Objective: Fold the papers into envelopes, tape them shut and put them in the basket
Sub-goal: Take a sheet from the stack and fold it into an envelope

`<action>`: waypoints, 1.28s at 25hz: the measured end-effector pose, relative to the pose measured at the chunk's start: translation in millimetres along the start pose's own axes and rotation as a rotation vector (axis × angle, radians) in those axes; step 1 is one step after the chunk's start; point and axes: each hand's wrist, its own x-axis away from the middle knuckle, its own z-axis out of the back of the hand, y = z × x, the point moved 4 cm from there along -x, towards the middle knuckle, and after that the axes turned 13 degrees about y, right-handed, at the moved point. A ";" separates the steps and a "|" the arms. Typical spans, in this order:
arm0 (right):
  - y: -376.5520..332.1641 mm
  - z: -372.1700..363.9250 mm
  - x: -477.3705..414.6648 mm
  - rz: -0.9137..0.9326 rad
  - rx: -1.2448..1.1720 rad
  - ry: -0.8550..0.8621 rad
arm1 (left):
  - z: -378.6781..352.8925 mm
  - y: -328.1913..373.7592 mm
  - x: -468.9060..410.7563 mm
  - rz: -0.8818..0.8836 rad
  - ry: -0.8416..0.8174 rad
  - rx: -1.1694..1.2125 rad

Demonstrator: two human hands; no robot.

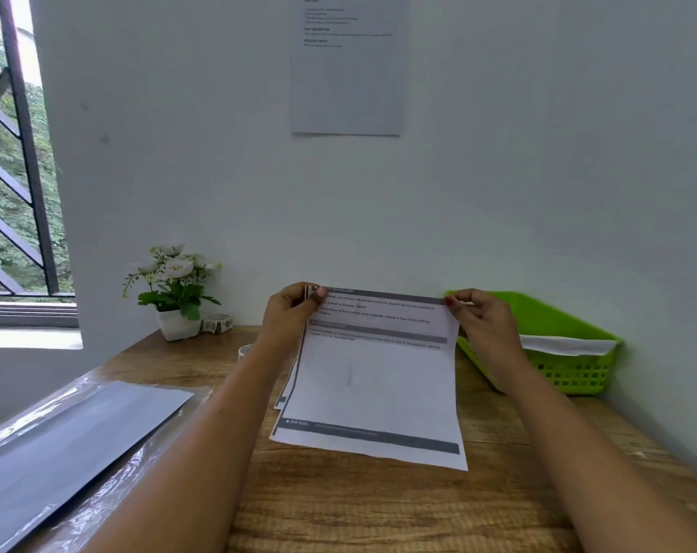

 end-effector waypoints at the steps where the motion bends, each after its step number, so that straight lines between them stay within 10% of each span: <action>1: 2.0 -0.5 -0.2 -0.026 -0.016 -0.016 | -2.6 -0.8 2.1 0.050 0.018 0.052; 14: 5.2 -8.0 3.3 -0.255 -0.122 -0.233 | 2.6 -11.3 -6.1 0.154 0.293 0.095; 21: 6.2 0.6 -2.5 -0.195 -0.106 -0.035 | -2.0 -22.7 2.6 0.316 -0.096 -0.025; 32: 15.2 1.3 -6.8 -0.113 0.018 0.007 | 1.6 -25.1 5.9 0.431 -0.124 -0.052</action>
